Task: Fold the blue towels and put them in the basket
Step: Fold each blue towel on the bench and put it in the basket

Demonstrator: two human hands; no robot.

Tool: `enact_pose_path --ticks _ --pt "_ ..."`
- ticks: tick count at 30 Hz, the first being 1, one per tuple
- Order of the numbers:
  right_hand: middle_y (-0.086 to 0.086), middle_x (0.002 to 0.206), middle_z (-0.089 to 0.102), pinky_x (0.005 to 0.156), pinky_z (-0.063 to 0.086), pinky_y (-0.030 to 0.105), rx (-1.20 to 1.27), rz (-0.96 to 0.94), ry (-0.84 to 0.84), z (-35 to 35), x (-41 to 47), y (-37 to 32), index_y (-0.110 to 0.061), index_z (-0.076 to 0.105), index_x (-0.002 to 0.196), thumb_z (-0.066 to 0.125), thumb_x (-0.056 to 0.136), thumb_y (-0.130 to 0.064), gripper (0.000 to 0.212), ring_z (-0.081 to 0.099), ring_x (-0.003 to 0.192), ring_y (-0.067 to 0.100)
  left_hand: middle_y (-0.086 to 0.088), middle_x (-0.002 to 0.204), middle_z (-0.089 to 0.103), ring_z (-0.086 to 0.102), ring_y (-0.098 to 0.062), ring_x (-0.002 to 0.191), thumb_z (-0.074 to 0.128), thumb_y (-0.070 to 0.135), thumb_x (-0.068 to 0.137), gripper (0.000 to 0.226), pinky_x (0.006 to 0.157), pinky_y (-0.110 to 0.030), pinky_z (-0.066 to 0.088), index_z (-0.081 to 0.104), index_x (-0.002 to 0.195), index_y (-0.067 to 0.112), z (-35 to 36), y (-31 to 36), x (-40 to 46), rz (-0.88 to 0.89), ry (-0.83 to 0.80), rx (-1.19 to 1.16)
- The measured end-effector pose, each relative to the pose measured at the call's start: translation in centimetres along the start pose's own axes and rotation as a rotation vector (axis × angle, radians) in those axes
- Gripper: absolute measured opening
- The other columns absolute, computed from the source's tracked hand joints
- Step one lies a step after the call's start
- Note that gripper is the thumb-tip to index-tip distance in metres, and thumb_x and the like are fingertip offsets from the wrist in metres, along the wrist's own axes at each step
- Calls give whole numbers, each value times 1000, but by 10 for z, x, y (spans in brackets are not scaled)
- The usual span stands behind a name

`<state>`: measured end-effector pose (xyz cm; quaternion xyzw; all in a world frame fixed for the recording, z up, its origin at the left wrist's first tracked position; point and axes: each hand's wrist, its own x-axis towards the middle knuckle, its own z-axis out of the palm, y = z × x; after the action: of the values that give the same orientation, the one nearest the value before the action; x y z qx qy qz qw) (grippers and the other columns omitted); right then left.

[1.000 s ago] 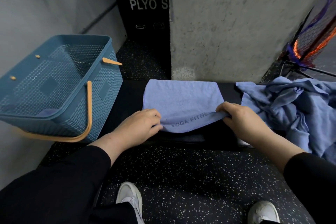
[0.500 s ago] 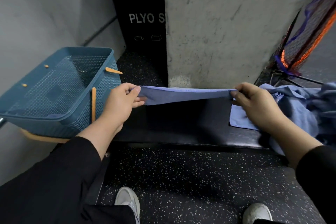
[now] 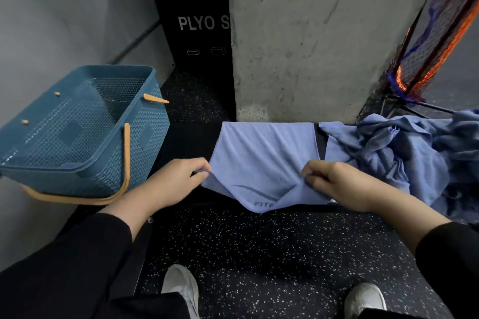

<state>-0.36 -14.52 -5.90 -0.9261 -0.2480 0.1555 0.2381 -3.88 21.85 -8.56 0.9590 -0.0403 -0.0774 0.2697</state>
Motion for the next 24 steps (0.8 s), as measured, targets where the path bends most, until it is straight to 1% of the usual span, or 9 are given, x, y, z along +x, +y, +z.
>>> enact_pose_path --ticks 4,8,10,12,15,18,20,22,24 --pt "-12 70 54 66 39 9 84 47 36 8 14 5 -28 53 100 45 104 -25 10 51 64 -8 12 97 68 61 -5 94 53 25 100 11 86 -32 49 62 96 28 9 1 11 27 -42 -68" --pt "-9 75 57 66 36 8 176 109 155 13 32 14 -27 52 101 42 105 -24 11 52 76 12 7 92 64 59 -12 88 42 30 104 12 80 -34 46 51 97 28 22 2 25 -30 -141 -47" --pt "0 77 61 63 37 15 204 143 236 13 40 16 -20 53 103 42 104 -21 11 55 78 21 5 85 59 56 -14 80 37 33 106 14 70 -33 43 46 96 30 23 6 34 -42 -102 -14" --pt "11 84 65 70 38 29 206 154 298 13 52 20 -18 52 102 42 104 -20 10 59 83 28 4 84 57 54 -12 76 32 34 107 14 66 -34 41 43 99 29 21 10 44 -45 -64 48" --pt "10 88 67 75 44 35 121 148 372 11 73 31 -21 53 102 42 103 -21 11 61 84 27 1 87 60 57 -17 80 29 36 107 16 71 -39 46 42 103 28 20 13 62 -68 -16 89" --pt "7 84 68 72 50 39 -1 146 471 11 105 44 -21 56 101 42 102 -22 14 63 75 28 -2 87 58 55 -20 78 30 33 107 17 63 -36 38 44 104 24 22 12 81 -126 25 133" --pt "4 88 67 75 47 36 -103 119 425 17 123 54 -19 60 96 45 101 -17 16 62 79 27 -4 90 59 54 -20 77 32 31 107 18 59 -34 34 47 107 21 25 11 92 -135 31 176" --pt "7 106 68 87 45 37 -167 78 335 27 137 67 -13 66 100 48 99 -11 19 63 98 29 -3 93 58 53 -20 78 33 31 107 19 60 -33 35 49 111 23 28 11 100 -136 22 199" --pt "11 106 66 87 47 42 -187 31 347 34 143 75 -10 68 97 51 96 -8 17 61 97 34 -2 93 58 55 -22 81 34 32 106 19 65 -34 39 51 111 25 30 11 107 -146 19 225"
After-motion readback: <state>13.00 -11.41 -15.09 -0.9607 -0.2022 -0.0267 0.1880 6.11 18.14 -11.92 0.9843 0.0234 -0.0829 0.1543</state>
